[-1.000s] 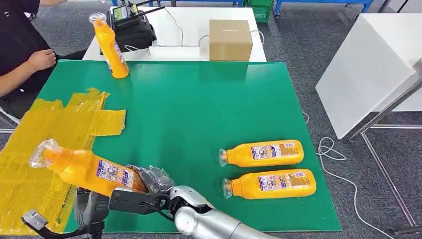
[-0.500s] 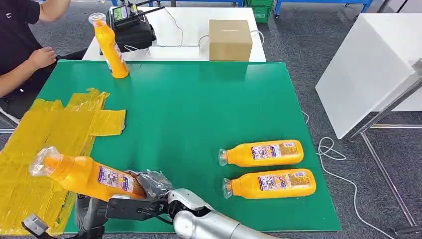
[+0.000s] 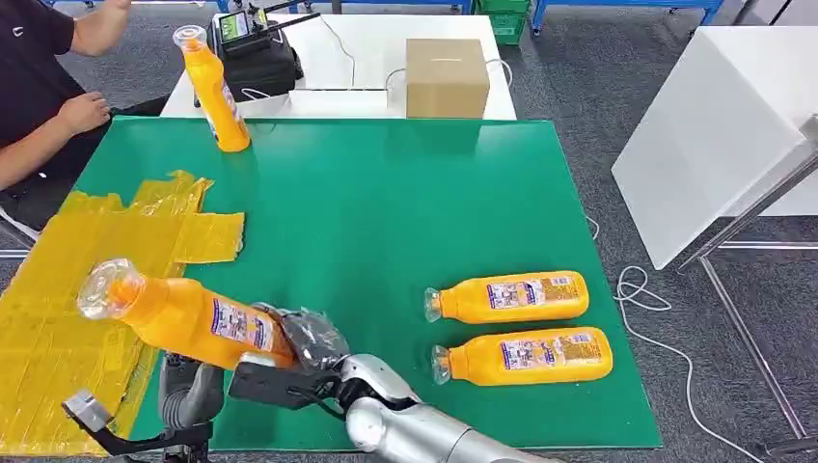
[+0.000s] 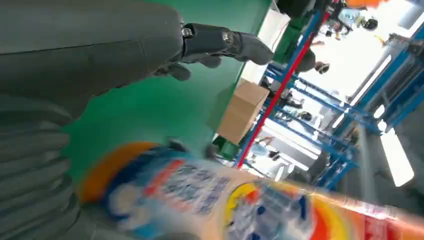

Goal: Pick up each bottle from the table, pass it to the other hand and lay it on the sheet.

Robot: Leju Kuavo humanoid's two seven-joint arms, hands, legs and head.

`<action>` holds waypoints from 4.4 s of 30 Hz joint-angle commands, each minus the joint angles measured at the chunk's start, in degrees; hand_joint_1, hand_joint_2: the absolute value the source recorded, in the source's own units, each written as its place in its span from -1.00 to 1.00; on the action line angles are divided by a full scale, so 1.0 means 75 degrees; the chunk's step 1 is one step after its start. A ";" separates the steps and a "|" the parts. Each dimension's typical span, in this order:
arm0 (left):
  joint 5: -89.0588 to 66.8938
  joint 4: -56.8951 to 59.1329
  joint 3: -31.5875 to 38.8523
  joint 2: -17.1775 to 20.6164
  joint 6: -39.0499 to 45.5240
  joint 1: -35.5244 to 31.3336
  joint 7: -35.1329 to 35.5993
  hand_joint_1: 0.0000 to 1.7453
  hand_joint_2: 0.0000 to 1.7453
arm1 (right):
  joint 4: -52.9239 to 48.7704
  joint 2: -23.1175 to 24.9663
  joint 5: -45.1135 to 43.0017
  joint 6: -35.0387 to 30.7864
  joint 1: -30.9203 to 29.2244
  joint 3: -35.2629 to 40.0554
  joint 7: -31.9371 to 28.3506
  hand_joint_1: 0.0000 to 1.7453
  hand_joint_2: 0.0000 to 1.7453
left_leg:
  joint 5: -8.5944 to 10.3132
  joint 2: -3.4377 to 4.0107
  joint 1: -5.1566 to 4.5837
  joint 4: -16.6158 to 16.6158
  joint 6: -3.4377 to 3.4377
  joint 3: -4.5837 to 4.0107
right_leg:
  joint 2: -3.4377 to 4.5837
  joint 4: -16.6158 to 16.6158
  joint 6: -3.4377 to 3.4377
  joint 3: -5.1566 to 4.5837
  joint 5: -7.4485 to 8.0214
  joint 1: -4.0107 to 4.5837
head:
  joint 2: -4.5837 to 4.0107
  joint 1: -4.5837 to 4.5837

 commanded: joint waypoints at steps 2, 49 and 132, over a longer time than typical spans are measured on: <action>-0.0268 -0.0141 -0.0461 0.0226 0.0175 -0.0287 -0.0044 -1.00 1.00 | -0.1793 -0.1055 0.1840 0.0906 0.0474 -0.4550 0.0017 1.00 1.00 | 0.0004 -0.0054 -0.0002 -0.0003 -0.0003 0.0007 | -0.0045 -0.0006 0.0004 0.0026 -0.0007 -0.0002 | 0.0000 0.0000; -0.1443 -0.1654 -0.1022 0.0114 0.1388 0.0491 -0.0329 -1.00 1.00 | -0.0760 0.0088 0.2033 0.2221 0.0359 0.1571 0.0342 1.00 1.00 | -0.0012 0.0006 -0.0002 -0.0011 -0.0009 0.0018 | 0.0005 -0.0008 0.0002 0.0034 -0.0007 0.0000 | 0.0000 0.0003; -1.1523 0.1156 0.0836 0.2398 0.9632 -0.0988 0.1820 1.00 1.00 | -0.5734 -0.3088 0.2637 0.1132 0.2906 -0.4241 -0.0459 -1.00 -1.00 | 0.0005 -0.0035 -0.0009 -0.0017 -0.0008 0.0007 | -0.0025 -0.0011 0.0002 0.0015 -0.0003 -0.0008 | 0.0000 -0.0003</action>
